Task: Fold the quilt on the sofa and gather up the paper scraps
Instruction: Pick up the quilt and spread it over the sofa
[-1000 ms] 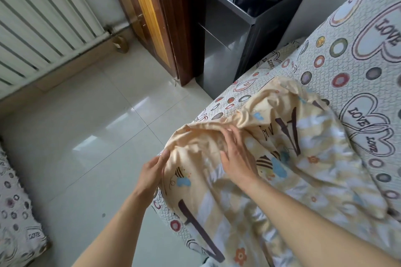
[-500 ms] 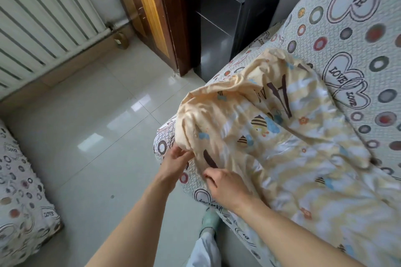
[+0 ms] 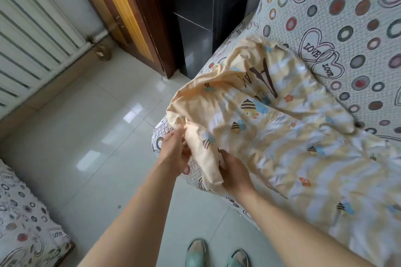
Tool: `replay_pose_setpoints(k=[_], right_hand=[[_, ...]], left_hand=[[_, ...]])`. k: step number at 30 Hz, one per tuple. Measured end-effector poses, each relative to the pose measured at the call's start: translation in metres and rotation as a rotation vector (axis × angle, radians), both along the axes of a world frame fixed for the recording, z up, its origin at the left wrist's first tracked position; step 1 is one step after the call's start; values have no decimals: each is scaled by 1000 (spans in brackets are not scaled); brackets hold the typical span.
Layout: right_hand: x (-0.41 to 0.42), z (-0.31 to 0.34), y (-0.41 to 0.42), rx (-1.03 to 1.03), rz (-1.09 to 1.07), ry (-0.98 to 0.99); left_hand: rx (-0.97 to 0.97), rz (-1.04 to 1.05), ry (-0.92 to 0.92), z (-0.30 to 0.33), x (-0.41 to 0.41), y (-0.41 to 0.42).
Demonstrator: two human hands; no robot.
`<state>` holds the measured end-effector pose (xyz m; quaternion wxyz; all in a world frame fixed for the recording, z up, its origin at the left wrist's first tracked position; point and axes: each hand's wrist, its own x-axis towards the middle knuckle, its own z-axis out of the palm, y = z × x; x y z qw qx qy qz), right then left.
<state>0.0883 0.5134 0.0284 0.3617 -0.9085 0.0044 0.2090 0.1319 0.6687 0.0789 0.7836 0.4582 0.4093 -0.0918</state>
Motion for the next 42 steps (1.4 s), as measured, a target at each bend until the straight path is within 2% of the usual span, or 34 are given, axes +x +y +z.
replay_pose_setpoints(k=[2,4,7,9,12,14,15,17,19,22,24,26,29,31,33,34,36,40,42], right_hand=[[0,-2,1,32,-156,20],[1,2,2,67,-270,47],[-1,8,4,218,-300,24],[-3,11,9,303,-290,67],[-10,10,11,351,-298,117],[-22,9,8,260,-261,18],[-32,9,5,139,-245,-96],[-54,15,-1,-100,-261,-389],[-74,21,-8,-158,-229,-525],[-100,18,-16,-190,-66,-521],[-111,14,-19,-311,-37,-511],[-117,11,-27,-413,-182,-418],[-125,9,-57,-377,-589,-197],[-129,10,-72,-334,-651,-166],[-135,11,-81,-259,-644,-181],[-138,12,-82,-231,-643,-194],[-146,15,-90,-198,-651,-221],[-153,28,-96,-150,-562,-262],[-161,36,-100,-133,-486,-297]], left_hand=[[-71,-87,-66,-1,-15,-2],[-41,-252,-154,-3,-37,-3],[-41,-584,-317,-11,-72,-16],[-24,-652,-327,-17,-84,-25],[195,-506,-148,-16,-84,-31],[377,-390,-18,-13,-81,-29],[400,-351,0,-13,-80,-26],[313,-274,15,-5,-81,-23],[228,-163,48,1,-79,-25],[88,-65,91,5,-77,-27],[-12,-46,106,4,-75,-26],[-94,-21,123,4,-75,-24],[-140,62,91,3,-75,-20],[-204,187,37,2,-78,-20],[-237,214,-17,1,-87,-28],[-182,126,-33,1,-96,-35],[-20,-212,-13,5,-117,-62],[-249,-584,157,7,-159,-128],[-278,-652,187,8,-168,-156]])
